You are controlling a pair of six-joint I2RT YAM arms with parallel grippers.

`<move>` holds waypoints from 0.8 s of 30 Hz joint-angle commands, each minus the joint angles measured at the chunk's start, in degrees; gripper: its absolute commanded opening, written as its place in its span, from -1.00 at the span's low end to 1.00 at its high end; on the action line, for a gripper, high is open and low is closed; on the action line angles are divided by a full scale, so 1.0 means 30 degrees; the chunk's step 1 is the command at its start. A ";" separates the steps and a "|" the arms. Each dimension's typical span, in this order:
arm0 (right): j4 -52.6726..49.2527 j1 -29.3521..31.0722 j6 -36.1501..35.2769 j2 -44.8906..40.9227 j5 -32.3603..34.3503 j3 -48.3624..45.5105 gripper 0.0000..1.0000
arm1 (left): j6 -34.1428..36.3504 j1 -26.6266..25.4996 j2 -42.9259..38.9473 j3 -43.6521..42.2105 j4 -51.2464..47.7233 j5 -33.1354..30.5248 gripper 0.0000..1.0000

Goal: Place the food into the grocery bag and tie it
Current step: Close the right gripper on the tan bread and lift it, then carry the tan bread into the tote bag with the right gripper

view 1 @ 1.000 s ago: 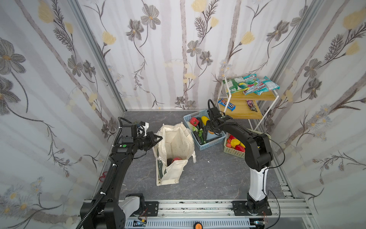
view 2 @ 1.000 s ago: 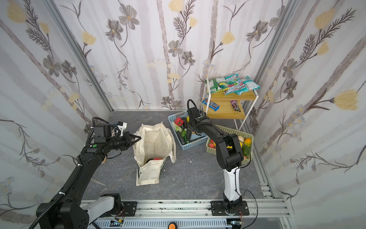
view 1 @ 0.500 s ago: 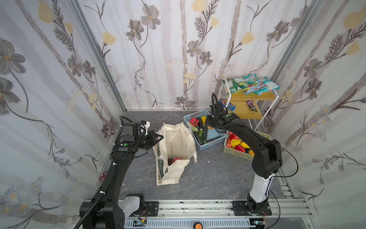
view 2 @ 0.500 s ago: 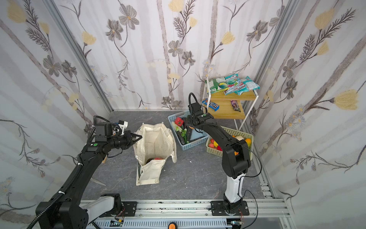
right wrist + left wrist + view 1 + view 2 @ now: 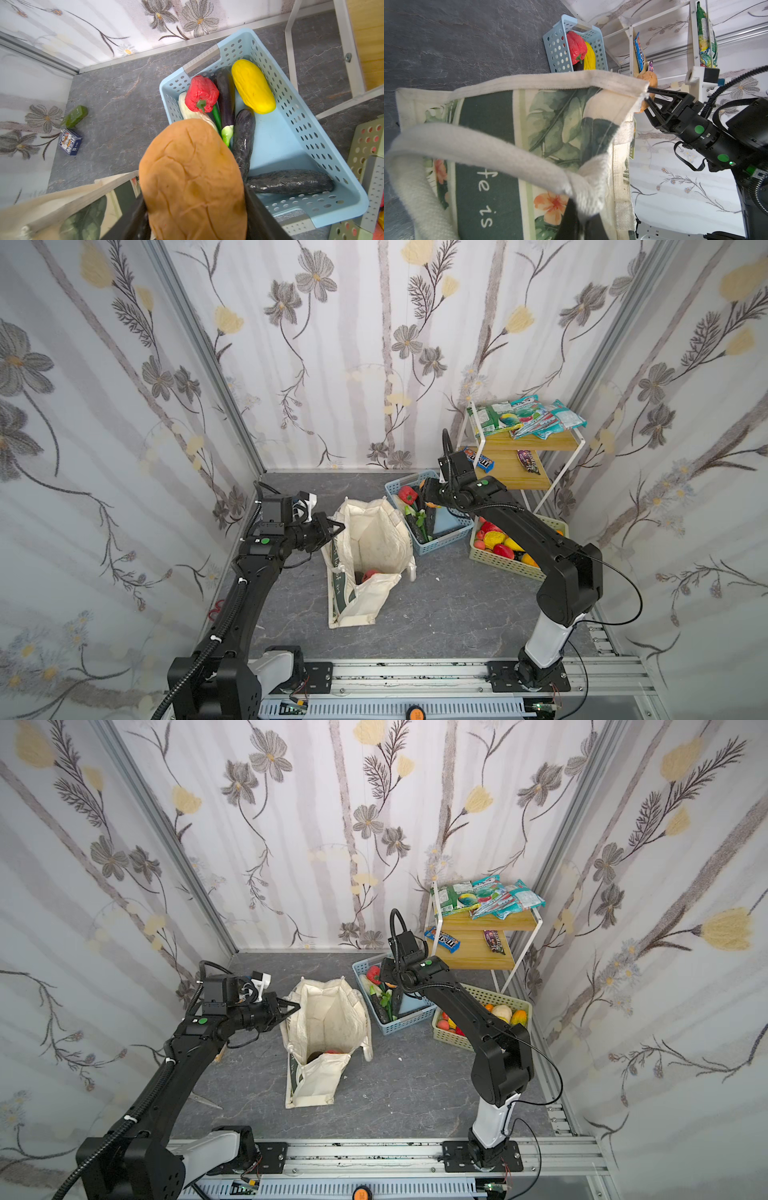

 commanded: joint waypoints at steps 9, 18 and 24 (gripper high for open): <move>0.0087 0.1084 0.0241 -0.1230 -0.1026 0.0512 0.21 | -0.0032 -0.0023 -0.0024 0.0186 0.0125 -0.0138 -1.00; -0.0062 0.2029 0.0397 -0.2116 -0.1439 0.0482 0.21 | -0.0044 -0.0099 -0.0143 0.0161 0.0070 -0.0296 -1.00; 0.0087 0.2955 0.0655 -0.2413 -0.1816 0.0453 0.21 | -0.0108 -0.0140 -0.0114 0.0196 0.0045 -0.0366 -1.00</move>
